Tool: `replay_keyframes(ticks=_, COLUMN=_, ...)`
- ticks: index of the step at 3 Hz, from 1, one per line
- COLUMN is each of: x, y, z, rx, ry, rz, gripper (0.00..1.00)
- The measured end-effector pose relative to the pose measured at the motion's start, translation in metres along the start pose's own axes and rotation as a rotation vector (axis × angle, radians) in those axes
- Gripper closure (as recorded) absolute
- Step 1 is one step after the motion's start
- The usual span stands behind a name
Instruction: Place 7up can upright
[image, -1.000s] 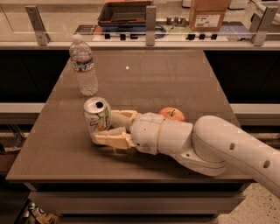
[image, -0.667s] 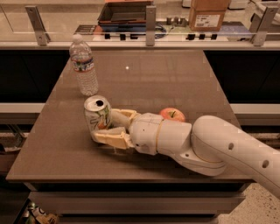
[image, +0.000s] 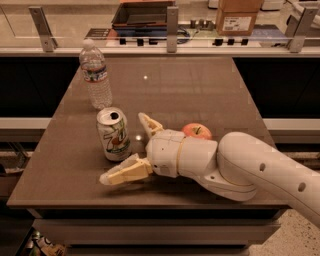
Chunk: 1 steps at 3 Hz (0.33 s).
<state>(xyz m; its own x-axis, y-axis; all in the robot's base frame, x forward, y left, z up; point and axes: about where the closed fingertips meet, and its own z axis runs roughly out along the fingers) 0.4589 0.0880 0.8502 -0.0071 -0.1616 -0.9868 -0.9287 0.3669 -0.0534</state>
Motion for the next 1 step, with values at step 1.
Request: replay_keyframes(ticks=1, x=0.0000, y=0.0000, z=0.0000, rx=0.000, ry=0.000, rz=0.000, gripper=0.00)
